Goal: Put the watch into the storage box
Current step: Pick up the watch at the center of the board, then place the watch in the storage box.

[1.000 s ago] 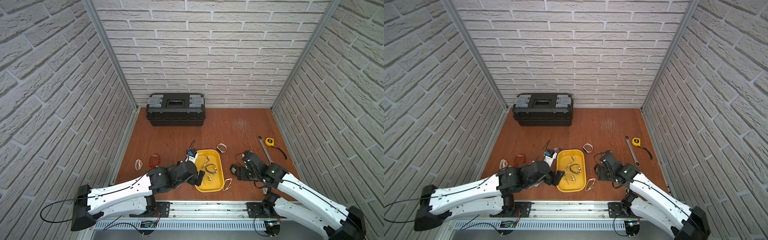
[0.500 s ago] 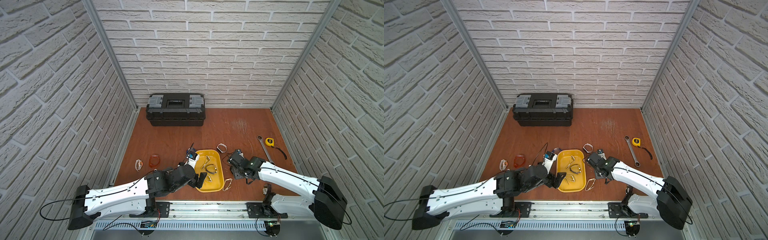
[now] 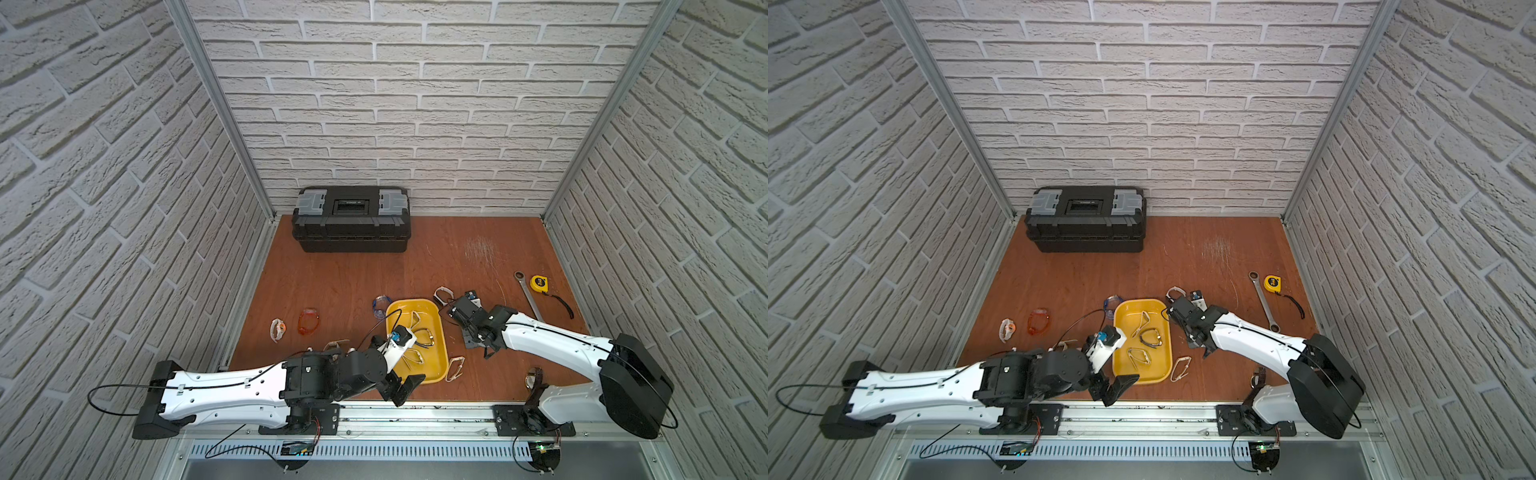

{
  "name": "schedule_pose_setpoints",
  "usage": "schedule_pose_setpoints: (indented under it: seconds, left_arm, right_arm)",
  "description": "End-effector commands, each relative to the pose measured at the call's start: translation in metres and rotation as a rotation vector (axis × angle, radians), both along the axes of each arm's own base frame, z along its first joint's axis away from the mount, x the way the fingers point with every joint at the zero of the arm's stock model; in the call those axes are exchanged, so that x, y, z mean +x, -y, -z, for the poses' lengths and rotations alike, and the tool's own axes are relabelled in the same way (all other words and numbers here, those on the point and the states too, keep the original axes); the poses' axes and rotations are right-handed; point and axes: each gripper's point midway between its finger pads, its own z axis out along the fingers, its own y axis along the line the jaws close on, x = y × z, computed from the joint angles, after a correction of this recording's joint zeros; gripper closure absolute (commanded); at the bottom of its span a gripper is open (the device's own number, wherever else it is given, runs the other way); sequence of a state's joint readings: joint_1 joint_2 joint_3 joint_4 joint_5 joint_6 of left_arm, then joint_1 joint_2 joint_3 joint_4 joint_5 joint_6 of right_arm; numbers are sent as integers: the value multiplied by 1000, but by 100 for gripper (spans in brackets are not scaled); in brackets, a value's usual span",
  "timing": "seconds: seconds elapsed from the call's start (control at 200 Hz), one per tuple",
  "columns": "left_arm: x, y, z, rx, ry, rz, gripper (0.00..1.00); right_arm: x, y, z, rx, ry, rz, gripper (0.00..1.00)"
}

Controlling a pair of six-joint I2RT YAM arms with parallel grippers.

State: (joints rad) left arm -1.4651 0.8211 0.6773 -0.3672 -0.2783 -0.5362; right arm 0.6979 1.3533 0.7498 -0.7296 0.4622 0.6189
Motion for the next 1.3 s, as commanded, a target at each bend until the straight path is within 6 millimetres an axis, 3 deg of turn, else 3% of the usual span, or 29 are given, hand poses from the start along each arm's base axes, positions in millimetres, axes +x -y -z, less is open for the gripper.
schedule_pose_setpoints:
  seconds: [0.0,0.36,0.55,0.765,0.895,0.995,1.16,1.29]
  left_arm:
    - [-3,4,-8,-34,47,45,2]
    - [4,1,-9,29,67,11,2]
    - [6,-1,-17,0,64,-7,2]
    - [7,-13,-30,-47,65,-31,2]
    - [10,-20,-31,-42,70,-50,2]
    - [12,-27,-38,-66,79,-68,2]
    - [15,-31,-41,-77,86,-88,2]
    - [16,-32,-40,-68,84,-96,2]
  right_arm:
    - [6,-2,-6,12,18,-1,75]
    - [0,12,-24,16,37,21,77]
    - [1,-1,-43,206,75,20,86]
    - [9,-59,-84,738,168,-21,89]
    - [10,-107,-102,994,94,-94,90]
    - [10,-144,-99,1110,-2,-140,91]
    - [11,-195,-84,1089,-86,-212,91]
    - [19,-215,-61,1049,-144,-190,92]
